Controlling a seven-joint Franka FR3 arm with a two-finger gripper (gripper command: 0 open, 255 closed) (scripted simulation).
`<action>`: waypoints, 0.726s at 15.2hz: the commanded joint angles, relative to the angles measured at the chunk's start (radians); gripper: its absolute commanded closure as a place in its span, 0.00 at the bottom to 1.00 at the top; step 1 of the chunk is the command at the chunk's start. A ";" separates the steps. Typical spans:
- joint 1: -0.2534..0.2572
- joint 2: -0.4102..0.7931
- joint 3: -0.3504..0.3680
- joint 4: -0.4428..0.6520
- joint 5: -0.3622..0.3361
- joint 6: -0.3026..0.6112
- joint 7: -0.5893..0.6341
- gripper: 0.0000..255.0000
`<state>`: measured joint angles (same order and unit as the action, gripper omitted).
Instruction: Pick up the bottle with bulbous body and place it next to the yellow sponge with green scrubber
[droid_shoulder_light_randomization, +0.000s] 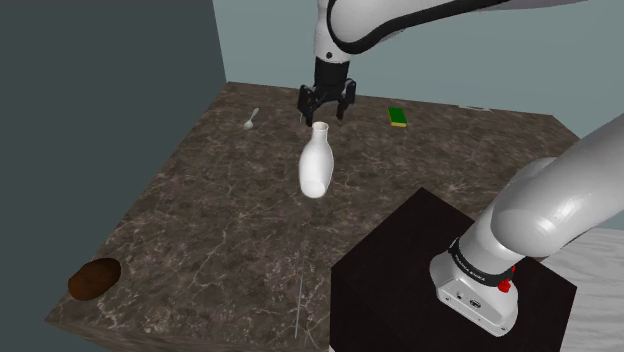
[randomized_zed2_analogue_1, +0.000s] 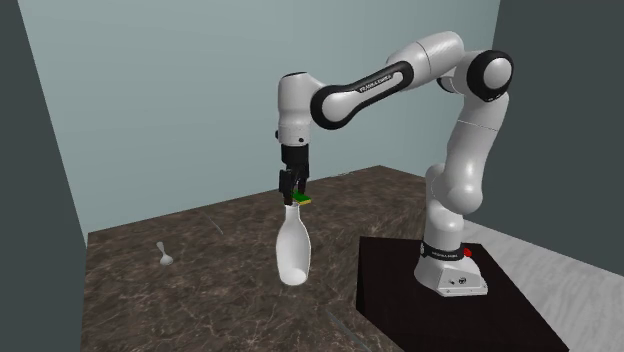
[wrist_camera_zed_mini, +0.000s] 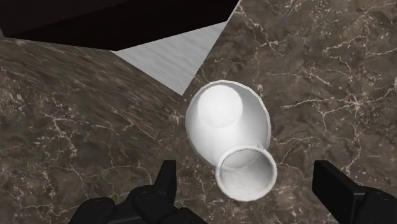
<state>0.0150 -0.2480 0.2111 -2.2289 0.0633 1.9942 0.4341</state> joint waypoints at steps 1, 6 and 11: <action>0.000 0.029 0.008 0.003 -0.010 0.028 0.013 0.00; 0.000 0.052 0.011 -0.043 -0.013 0.097 0.016 0.00; 0.000 0.060 0.012 -0.057 -0.014 0.119 0.017 0.00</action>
<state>0.0153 -0.1883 0.2233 -2.2846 0.0493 2.1111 0.4514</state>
